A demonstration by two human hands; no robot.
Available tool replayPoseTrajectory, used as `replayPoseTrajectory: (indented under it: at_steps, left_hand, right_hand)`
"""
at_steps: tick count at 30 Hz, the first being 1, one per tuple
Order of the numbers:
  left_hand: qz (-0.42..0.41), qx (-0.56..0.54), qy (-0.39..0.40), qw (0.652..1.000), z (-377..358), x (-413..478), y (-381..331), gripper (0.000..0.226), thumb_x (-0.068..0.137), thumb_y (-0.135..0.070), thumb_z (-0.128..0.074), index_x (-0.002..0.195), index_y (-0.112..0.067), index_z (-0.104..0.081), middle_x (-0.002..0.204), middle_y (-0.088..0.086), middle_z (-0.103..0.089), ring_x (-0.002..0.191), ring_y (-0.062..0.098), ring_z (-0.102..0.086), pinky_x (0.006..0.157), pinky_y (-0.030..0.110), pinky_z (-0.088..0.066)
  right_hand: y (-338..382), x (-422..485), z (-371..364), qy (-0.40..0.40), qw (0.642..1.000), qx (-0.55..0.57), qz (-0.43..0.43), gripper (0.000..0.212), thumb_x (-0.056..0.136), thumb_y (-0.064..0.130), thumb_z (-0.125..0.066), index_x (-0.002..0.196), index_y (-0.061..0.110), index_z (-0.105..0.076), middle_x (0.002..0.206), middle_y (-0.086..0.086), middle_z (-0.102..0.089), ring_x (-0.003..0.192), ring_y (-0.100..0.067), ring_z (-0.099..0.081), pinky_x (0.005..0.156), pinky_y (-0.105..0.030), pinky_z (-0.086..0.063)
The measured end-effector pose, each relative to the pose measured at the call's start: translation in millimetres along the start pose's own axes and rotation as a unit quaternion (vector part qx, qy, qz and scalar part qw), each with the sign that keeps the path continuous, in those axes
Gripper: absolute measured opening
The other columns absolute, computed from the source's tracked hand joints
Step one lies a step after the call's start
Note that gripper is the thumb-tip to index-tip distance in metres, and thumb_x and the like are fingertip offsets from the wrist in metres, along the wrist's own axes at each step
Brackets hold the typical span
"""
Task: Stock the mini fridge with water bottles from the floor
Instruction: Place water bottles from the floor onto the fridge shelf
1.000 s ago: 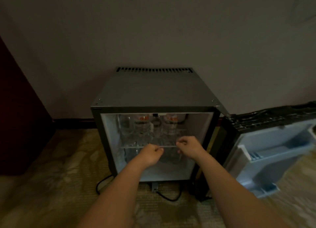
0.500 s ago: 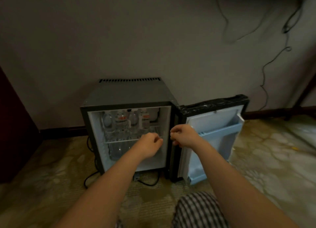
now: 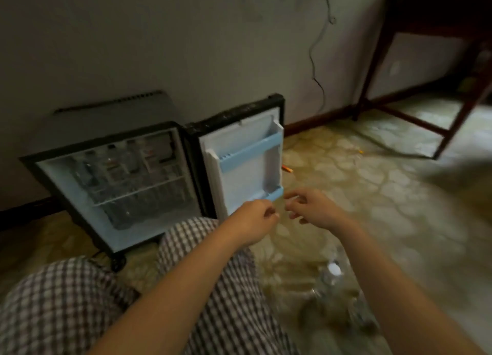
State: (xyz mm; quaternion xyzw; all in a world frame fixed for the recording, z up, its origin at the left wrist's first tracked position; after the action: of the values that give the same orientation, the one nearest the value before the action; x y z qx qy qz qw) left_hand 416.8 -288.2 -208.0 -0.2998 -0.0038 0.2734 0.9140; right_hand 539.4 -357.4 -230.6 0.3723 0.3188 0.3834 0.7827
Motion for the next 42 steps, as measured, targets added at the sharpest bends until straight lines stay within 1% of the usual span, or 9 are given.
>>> replayPoseTrajectory:
  at_steps: [9, 13, 15, 18, 24, 28, 34, 39, 42]
  left_hand:
    - [0.017, -0.084, 0.118, 0.989, -159.9, -3.1, -42.3, 0.022, 0.09, -0.025, -0.052, 0.1, -0.009, -0.063, 0.104, 0.013, -0.066, 0.099, 0.027, -0.06, 0.077, 0.027, -0.043]
    - [0.076, -0.067, 0.172, 0.98, -213.0, -4.6, -35.1, 0.023, 0.091, -0.028, -0.05, 0.102, -0.012, -0.06, 0.103, 0.011, -0.063, 0.096, 0.026, -0.058, 0.077, 0.03, -0.043]
    - [0.094, -0.048, 0.184, 0.977, -225.2, -4.7, -29.6, 0.024, 0.092, -0.029, -0.049, 0.107, -0.012, -0.058, 0.107, 0.008, -0.061, 0.098, 0.024, -0.057, 0.078, 0.029, -0.042]
    - [0.103, -0.019, 0.196, 0.975, -234.8, -4.2, -26.7, 0.028, 0.092, -0.032, -0.049, 0.112, -0.014, -0.055, 0.116, 0.007, -0.06, 0.107, 0.025, -0.056, 0.085, 0.034, -0.045]
    - [0.119, 0.036, 0.228, 0.966, -239.6, 0.0, -16.6, 0.04, 0.092, -0.033, -0.048, 0.128, -0.015, -0.046, 0.13, 0.009, -0.052, 0.118, 0.031, -0.05, 0.094, 0.043, -0.047]
    - [0.151, 0.041, 0.262, 0.952, -241.2, -2.3, -8.2, 0.051, 0.095, -0.03, -0.045, 0.141, -0.012, -0.033, 0.146, 0.01, -0.038, 0.129, 0.032, -0.04, 0.1, 0.046, -0.044]
    - [0.18, 0.035, 0.23, 0.956, -236.1, -4.6, 3.8, 0.044, 0.091, -0.035, -0.049, 0.129, -0.012, -0.045, 0.133, 0.01, -0.049, 0.122, 0.032, -0.045, 0.098, 0.048, -0.045]
    - [0.17, 0.016, 0.222, 0.96, -239.4, -8.1, 3.2, 0.068, 0.088, -0.042, -0.055, 0.144, -0.015, -0.026, 0.146, 0.008, -0.037, 0.134, 0.031, -0.036, 0.107, 0.047, -0.037]
    - [0.172, -0.021, 0.157, 0.972, -228.6, -8.2, 2.0, 0.082, 0.086, -0.042, -0.06, 0.148, -0.017, -0.013, 0.15, 0.009, -0.032, 0.137, 0.03, -0.032, 0.11, 0.045, -0.033]
  right_hand:
    - [-195.1, -74.8, 7.3, -0.078, 0.985, -0.013, -0.156, 0.027, 0.09, 0.012, -0.056, 0.116, 0.006, -0.06, 0.081, -0.003, -0.064, 0.079, -0.022, -0.065, 0.065, -0.026, -0.048]
    - [-233.9, -80.0, -10.4, -0.061, 0.975, -0.061, -0.204, 0.051, 0.089, 0.014, -0.056, 0.138, 0.013, -0.042, 0.126, -0.012, -0.057, 0.114, -0.028, -0.057, 0.094, -0.035, -0.045]
    - [-237.7, -69.7, -15.7, -0.046, 0.974, -0.101, -0.199, 0.063, 0.089, 0.014, -0.055, 0.146, 0.018, -0.028, 0.138, -0.015, -0.049, 0.124, -0.031, -0.05, 0.101, -0.038, -0.042]
    - [-244.5, -48.4, -21.8, -0.047, 0.967, -0.146, -0.202, 0.064, 0.091, 0.017, -0.054, 0.147, 0.022, -0.024, 0.141, -0.017, -0.044, 0.125, -0.034, -0.048, 0.101, -0.041, -0.042]
    - [-248.0, -14.2, -37.7, -0.073, 0.948, -0.195, -0.24, 0.044, 0.092, 0.035, -0.053, 0.129, 0.013, -0.046, 0.125, -0.016, -0.057, 0.114, -0.036, -0.056, 0.088, -0.04, -0.047]
    - [-247.0, -2.7, -42.3, -0.102, 0.928, -0.254, -0.253, 0.042, 0.092, 0.04, -0.053, 0.124, 0.014, -0.049, 0.118, -0.014, -0.06, 0.11, -0.035, -0.059, 0.083, -0.037, -0.049]
    - [-242.3, -1.1, -36.3, -0.059, 0.923, -0.325, -0.198, 0.04, 0.094, 0.038, -0.05, 0.124, 0.012, -0.049, 0.115, -0.014, -0.062, 0.105, -0.033, -0.06, 0.076, -0.037, -0.049]
    - [-206.2, -15.9, -6.0, 0.005, 0.938, -0.344, -0.039, 0.037, 0.092, 0.038, -0.051, 0.121, 0.016, -0.054, 0.107, -0.01, -0.066, 0.097, -0.027, -0.063, 0.078, -0.035, -0.051]
    - [-163.1, -24.6, 17.3, 0.006, 0.941, -0.336, 0.039, 0.029, 0.089, 0.036, -0.054, 0.109, 0.017, -0.061, 0.088, -0.007, -0.069, 0.083, -0.024, -0.065, 0.074, -0.035, -0.052]
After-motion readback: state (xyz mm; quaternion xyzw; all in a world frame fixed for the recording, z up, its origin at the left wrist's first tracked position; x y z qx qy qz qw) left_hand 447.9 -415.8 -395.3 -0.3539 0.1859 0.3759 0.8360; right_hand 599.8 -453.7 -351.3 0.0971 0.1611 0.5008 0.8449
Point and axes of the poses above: each hand's wrist, its own x-axis towards the middle knuckle, its own z-axis out of the back of the hand, y = z × x, the point moved 5 cm from there along x, towards the middle knuckle
